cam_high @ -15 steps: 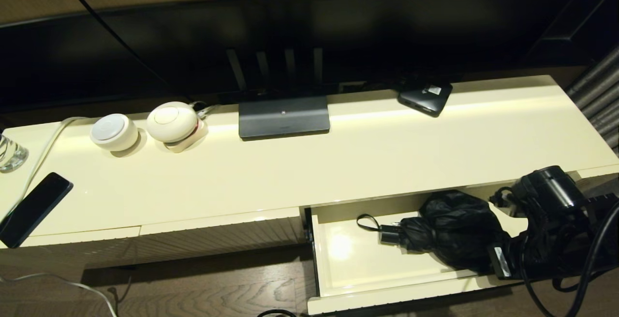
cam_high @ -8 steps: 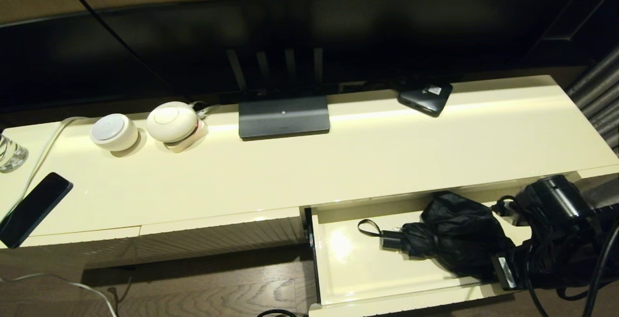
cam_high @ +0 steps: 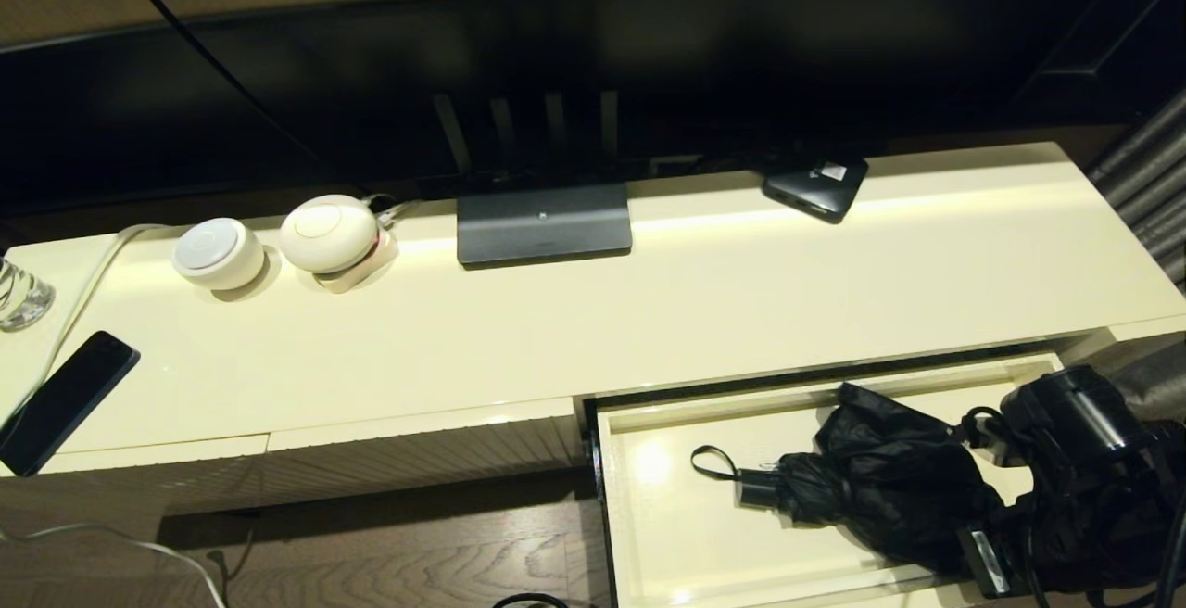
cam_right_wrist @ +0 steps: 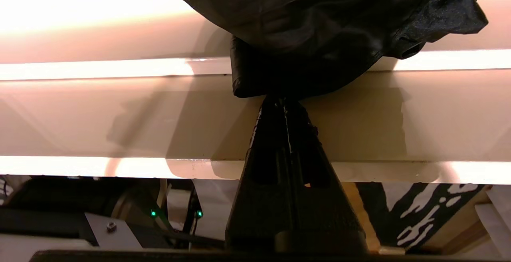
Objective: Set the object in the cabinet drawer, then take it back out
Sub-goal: Open the drawer
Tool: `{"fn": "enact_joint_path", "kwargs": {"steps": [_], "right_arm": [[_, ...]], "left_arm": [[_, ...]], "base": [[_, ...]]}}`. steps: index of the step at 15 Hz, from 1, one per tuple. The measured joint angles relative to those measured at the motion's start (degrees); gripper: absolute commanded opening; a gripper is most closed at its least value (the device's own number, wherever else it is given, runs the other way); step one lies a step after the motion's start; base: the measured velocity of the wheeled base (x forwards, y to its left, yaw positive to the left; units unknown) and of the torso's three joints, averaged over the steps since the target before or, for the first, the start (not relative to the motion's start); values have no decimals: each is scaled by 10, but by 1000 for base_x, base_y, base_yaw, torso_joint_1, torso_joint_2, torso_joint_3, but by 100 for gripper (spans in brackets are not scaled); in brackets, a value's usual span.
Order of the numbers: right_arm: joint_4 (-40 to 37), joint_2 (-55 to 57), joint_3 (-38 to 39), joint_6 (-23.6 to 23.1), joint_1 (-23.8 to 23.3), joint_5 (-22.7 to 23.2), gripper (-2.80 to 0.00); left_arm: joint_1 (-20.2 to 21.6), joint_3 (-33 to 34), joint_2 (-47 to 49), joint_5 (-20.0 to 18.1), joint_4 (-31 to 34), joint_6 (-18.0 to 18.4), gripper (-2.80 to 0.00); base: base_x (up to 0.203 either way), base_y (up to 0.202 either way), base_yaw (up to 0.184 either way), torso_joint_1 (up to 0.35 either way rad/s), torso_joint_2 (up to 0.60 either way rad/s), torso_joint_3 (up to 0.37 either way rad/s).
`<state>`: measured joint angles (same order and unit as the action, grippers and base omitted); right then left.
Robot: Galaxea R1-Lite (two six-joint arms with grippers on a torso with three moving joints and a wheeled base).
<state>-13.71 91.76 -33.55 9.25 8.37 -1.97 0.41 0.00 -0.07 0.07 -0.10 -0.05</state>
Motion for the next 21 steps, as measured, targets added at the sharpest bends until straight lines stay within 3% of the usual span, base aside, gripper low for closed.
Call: {"fn": "enact_joint_path", "kwargs": {"steps": [10,16,18,21], "right_arm": [[3,-10,-11,7,-1,-4,-280],[97,-24,-34,2,-17,-8,-280],[107,-38,-37,-24,-17,-8,-280],[104,-64,-30,-145,-27,-8,-280]], "left_arm": [[0,0,0,0,1,0,-280],[0,0,0,0,0,0,-280],[0,0,0,0,1,0,-280],[0,0,0,0,0,0,-280]], "base": [[0,0,0,0,0,0],[0,0,0,0,0,0],[0,0,0,0,0,0],[0,0,0,0,0,0]]}}
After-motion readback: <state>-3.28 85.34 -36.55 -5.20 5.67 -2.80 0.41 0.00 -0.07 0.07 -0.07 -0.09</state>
